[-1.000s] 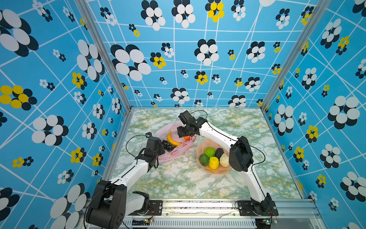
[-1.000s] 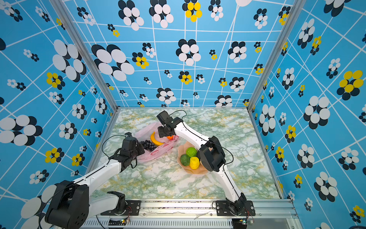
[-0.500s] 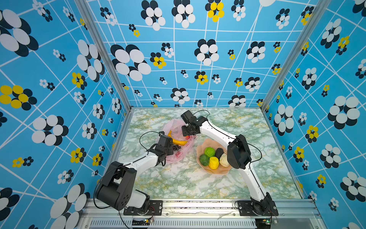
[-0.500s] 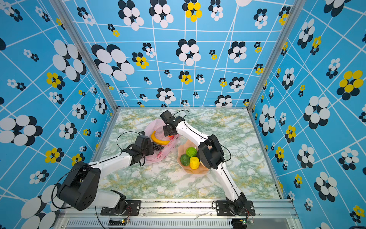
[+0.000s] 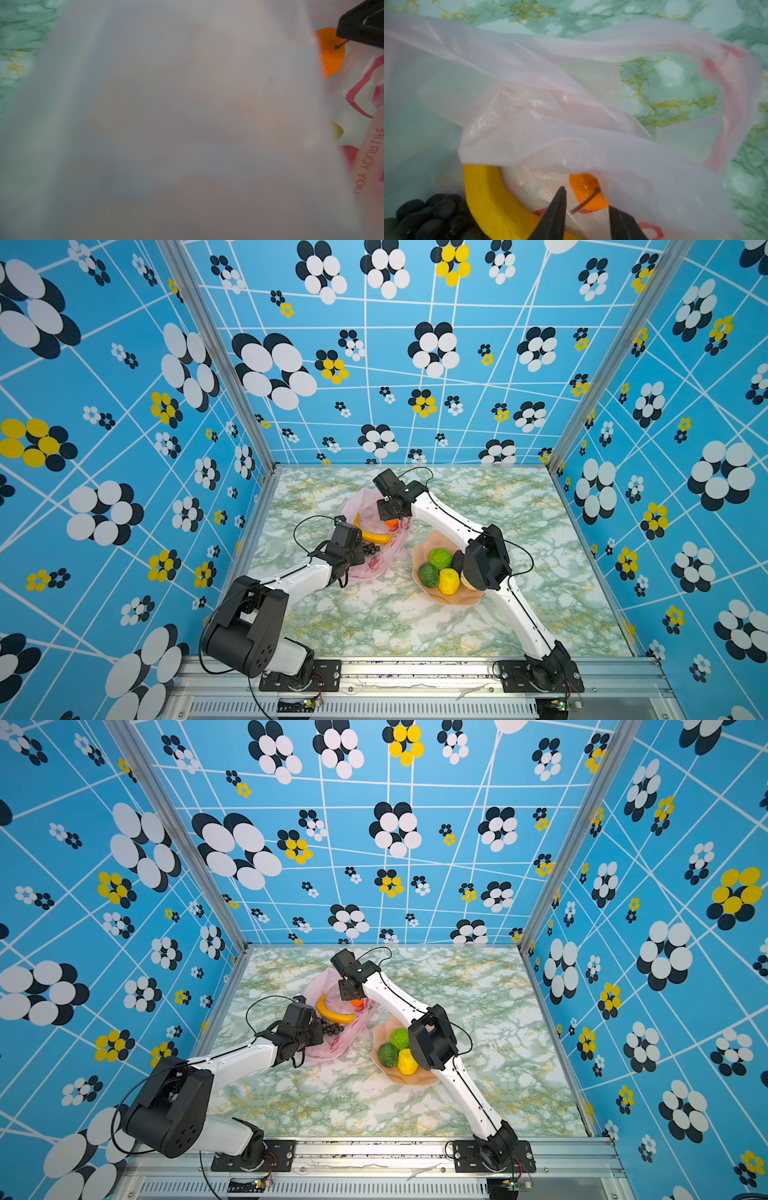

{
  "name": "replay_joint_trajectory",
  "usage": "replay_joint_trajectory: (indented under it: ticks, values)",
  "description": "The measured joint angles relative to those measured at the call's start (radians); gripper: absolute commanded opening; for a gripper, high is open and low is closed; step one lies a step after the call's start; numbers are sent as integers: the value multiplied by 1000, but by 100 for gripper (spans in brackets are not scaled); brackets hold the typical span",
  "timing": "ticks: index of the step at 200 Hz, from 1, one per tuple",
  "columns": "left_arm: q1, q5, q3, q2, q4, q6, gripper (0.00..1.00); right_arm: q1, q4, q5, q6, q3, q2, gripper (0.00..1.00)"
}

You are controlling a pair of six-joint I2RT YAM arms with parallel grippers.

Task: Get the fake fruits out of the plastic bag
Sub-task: 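Reach the right gripper from the bowl into the bag toward the orange tangerine, then grasp the orange tangerine with the right gripper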

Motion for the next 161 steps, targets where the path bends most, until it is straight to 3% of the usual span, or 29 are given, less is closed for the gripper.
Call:
replay_joint_trajectory:
  ticks: [109,161]
  values:
    - [20,16,0,0,2,0,0,2,-43,43,-9,34,29,4]
    - [20,24,0,0,3,-1,0,16,-48,61,-19,43,29,0]
